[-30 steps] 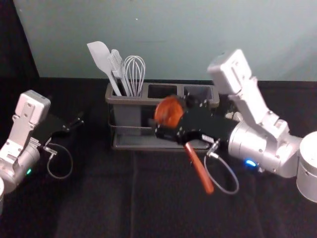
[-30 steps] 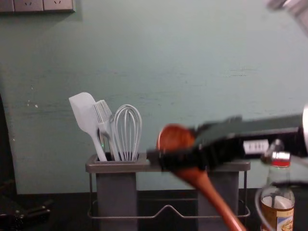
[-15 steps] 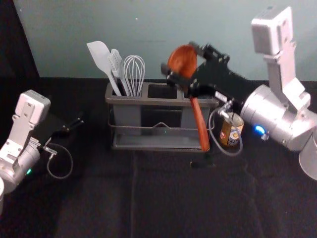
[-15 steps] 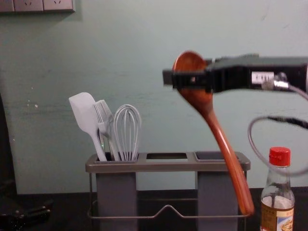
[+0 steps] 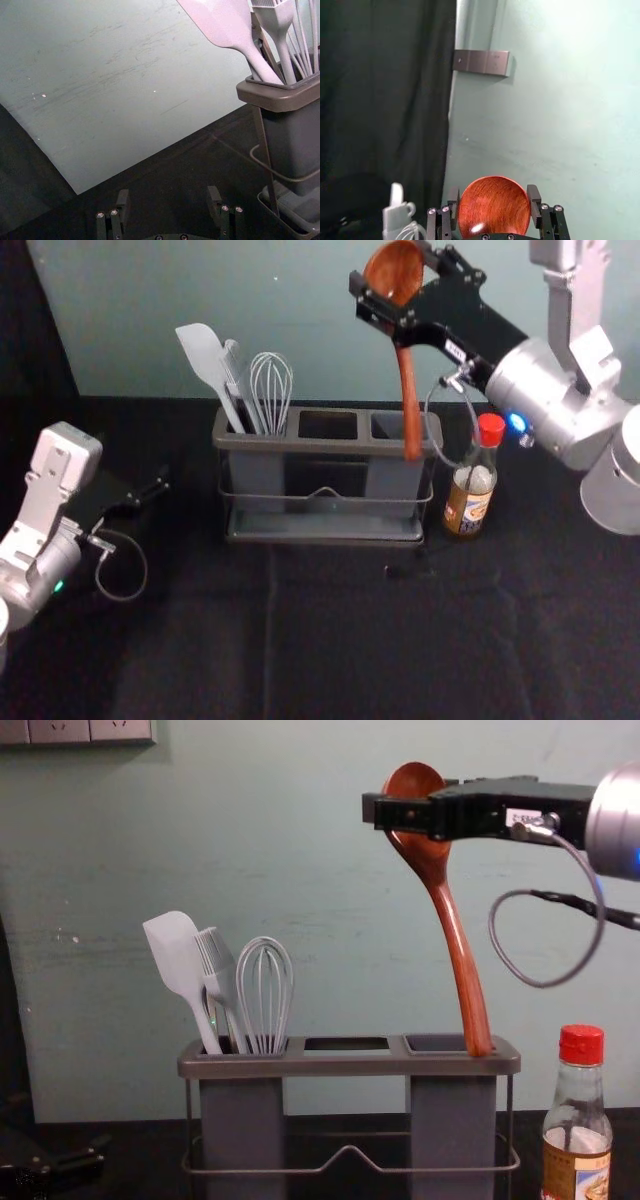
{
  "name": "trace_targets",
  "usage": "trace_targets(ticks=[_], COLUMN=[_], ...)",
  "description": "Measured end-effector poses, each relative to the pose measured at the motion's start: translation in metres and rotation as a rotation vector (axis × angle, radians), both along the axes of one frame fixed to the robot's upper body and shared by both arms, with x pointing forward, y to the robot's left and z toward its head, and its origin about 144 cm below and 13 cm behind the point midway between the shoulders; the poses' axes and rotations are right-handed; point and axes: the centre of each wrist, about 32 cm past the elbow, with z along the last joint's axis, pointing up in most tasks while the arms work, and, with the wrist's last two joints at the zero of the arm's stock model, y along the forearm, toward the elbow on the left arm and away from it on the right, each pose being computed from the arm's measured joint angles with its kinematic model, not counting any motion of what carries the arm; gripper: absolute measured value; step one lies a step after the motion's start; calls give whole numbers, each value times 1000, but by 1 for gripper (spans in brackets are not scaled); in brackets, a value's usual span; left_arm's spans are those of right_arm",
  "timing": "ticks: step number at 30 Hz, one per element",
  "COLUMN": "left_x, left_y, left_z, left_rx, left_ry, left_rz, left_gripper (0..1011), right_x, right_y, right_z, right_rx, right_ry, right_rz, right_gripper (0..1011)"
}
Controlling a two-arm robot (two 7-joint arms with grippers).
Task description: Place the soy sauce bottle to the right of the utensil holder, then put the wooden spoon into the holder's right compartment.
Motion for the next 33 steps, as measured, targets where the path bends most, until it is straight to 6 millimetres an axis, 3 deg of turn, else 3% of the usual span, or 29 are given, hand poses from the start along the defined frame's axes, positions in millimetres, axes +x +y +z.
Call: trace_targets(ticks=[11,33], left_x=[0,0], left_y=[0,0], left_z=[0,0], left_rx=[0,0], left_ry=[0,0], left_rz=[0,0], left_gripper=[1005,1005], right_x=[27,48], right_y=[9,15], right_z=[3,-19], right_rx=[-3,-31], right_ry=[-8,4], right_rz=[-34,-46], right_gripper=[837,836])
